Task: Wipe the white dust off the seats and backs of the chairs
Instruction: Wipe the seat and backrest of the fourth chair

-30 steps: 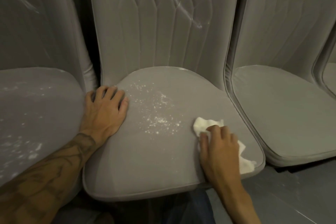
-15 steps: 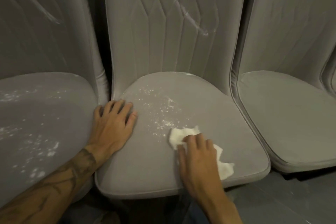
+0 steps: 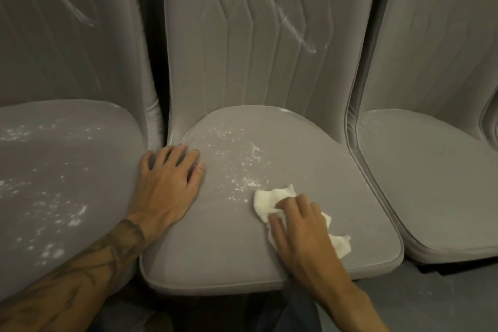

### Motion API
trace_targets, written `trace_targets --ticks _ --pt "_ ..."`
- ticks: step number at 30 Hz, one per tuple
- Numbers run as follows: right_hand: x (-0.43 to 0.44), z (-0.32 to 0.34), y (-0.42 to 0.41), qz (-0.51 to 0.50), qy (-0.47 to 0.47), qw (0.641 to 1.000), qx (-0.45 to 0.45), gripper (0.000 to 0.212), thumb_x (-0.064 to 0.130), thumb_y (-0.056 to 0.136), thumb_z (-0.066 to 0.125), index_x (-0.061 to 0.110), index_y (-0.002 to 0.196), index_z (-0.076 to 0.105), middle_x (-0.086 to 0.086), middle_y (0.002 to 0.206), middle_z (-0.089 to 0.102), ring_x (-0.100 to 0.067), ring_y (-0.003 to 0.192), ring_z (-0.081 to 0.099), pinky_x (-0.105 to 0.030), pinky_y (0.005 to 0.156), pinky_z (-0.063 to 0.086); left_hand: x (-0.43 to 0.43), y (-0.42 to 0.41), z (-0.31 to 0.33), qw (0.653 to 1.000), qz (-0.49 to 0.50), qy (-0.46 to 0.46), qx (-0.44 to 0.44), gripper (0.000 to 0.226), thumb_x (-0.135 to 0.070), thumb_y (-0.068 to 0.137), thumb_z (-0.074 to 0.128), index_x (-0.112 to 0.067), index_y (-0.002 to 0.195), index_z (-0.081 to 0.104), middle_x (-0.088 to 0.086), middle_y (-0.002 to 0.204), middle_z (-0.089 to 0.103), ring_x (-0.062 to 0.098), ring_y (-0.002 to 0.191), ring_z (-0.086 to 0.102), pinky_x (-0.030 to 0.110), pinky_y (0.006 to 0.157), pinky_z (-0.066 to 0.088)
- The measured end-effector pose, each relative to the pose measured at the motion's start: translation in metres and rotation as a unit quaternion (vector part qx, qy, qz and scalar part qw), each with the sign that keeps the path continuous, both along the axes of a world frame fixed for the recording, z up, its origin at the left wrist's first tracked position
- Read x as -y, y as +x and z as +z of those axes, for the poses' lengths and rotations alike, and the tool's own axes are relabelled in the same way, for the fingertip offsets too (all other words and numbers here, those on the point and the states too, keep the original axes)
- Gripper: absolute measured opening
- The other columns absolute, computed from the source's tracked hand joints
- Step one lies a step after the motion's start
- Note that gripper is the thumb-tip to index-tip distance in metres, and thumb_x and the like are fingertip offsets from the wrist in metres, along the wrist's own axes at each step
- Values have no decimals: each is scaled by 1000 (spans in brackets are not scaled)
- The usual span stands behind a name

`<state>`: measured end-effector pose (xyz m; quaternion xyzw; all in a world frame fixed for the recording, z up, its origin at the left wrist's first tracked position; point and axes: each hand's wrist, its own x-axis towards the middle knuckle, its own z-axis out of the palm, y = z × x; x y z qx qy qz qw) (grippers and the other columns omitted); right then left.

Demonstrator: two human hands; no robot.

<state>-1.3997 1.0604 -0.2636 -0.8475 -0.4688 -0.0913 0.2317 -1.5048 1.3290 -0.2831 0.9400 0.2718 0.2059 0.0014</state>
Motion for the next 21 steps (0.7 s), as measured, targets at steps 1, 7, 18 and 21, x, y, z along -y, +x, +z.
trace_targets --ticks 1,7,18,21 --pt "5 1 15 -18 5 1000 -3 14 30 100 44 19 95 51 0 95 46 -20 78 39 -37 70 31 0 0 -1 1000 -1 3 3 43 -45 106 34 -24 130 64 3 136 60 30 127 54 57 108 37" --pt "-21 9 87 -192 -47 979 -37 19 18 102 49 1 101 56 -25 108 56 -41 93 50 -49 84 38 0 3 -1 1000 7 8 -1 40 -46 105 36 -26 128 62 1 135 59 27 125 53 55 106 36" --pt "-42 14 124 -153 -69 985 -35 24 20 103 46 -1 109 57 -25 114 57 -43 100 51 -49 90 37 -3 4 -6 1000 7 12 11 39 -46 105 36 -28 128 60 0 135 58 27 124 53 55 106 37" --pt "-73 20 90 -93 -46 995 -7 17 10 98 50 -3 98 60 -28 102 60 -46 90 55 -55 82 45 -3 4 -7 1000 11 12 9 38 -47 105 35 -28 127 60 -1 134 58 27 124 52 55 106 37"
